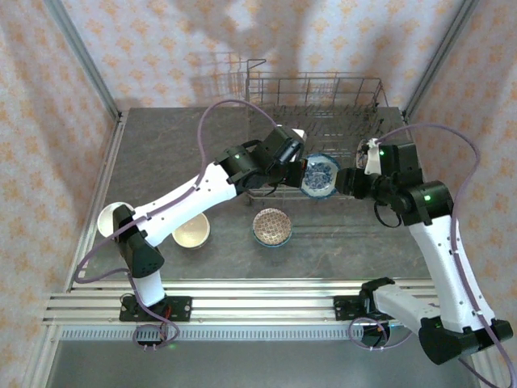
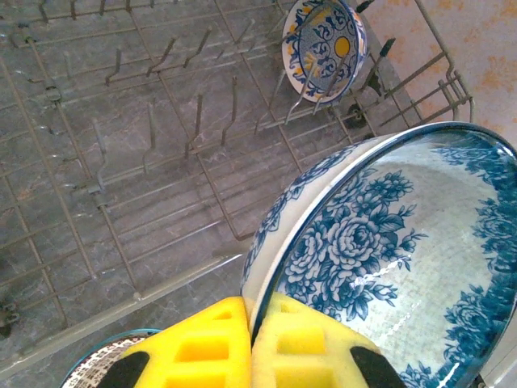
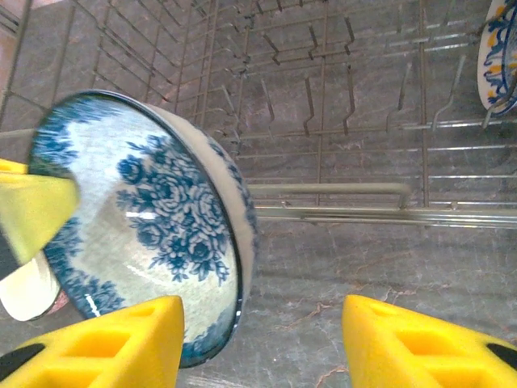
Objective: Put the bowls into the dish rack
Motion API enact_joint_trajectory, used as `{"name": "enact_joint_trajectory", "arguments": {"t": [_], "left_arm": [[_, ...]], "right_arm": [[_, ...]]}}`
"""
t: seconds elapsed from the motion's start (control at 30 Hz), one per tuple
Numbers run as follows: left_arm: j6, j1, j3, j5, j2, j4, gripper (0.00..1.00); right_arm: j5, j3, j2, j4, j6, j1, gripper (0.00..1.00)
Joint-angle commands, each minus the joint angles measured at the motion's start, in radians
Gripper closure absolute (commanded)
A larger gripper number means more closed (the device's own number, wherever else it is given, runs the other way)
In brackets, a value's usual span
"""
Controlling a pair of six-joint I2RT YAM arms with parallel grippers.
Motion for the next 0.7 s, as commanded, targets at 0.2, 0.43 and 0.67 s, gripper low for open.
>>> {"name": "enact_joint_trajectory", "arguments": {"t": [0.2, 0.43, 0.67], "left_arm": [[-0.041, 0.0, -0.037, -0.054, -0.097, 0.144, 1.0], [-0.087, -0.006, -0.079, -0.042, -0.106, 0.199, 1.0], [-0.088, -0.021, -0.066, -0.052, -0.095, 0.194, 1.0]], "right_arm": [[0.022, -0.049, -0.003, 0.109, 0.087, -0.001, 0.58], [-0.041, -0.07, -0.003, 0.164, 0.13, -0.001, 0.6], [-0.063, -0.088, -0.019, 0.195, 0.155, -0.001, 0.63]]}}
